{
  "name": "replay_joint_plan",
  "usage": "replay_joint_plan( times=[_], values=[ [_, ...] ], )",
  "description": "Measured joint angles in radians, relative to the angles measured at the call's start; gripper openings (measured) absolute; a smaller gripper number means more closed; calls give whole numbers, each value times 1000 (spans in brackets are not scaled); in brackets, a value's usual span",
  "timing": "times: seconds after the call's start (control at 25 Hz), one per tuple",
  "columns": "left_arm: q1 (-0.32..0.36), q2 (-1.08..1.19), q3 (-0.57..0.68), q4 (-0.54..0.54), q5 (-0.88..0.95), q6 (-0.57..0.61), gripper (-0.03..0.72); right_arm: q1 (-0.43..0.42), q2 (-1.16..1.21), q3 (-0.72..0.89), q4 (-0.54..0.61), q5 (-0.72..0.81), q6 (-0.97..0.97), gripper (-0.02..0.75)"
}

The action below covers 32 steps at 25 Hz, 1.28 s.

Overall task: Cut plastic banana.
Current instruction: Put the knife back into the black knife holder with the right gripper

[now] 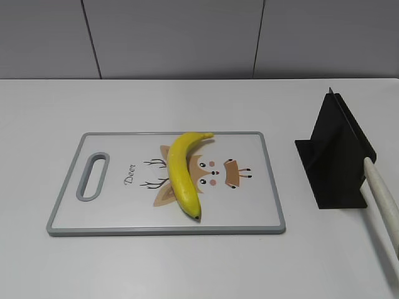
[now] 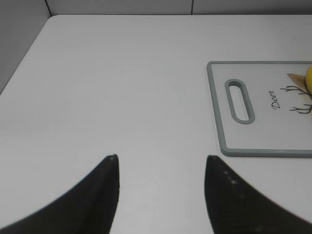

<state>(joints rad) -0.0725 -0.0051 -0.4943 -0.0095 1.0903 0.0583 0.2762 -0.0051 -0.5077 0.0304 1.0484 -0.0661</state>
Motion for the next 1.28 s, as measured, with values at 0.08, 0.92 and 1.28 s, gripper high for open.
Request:
replay_joint_plan(
  times=[0.08, 0.92, 1.28],
  values=[
    [0, 0, 0, 0, 0, 0, 544, -18, 0, 0, 2, 0, 0, 587],
    [0, 0, 0, 0, 0, 0, 504, -235, 0, 0, 3, 0, 0, 586],
    [0, 0, 0, 0, 0, 0, 499, -235, 0, 0, 3, 0, 0, 586]
  ],
)
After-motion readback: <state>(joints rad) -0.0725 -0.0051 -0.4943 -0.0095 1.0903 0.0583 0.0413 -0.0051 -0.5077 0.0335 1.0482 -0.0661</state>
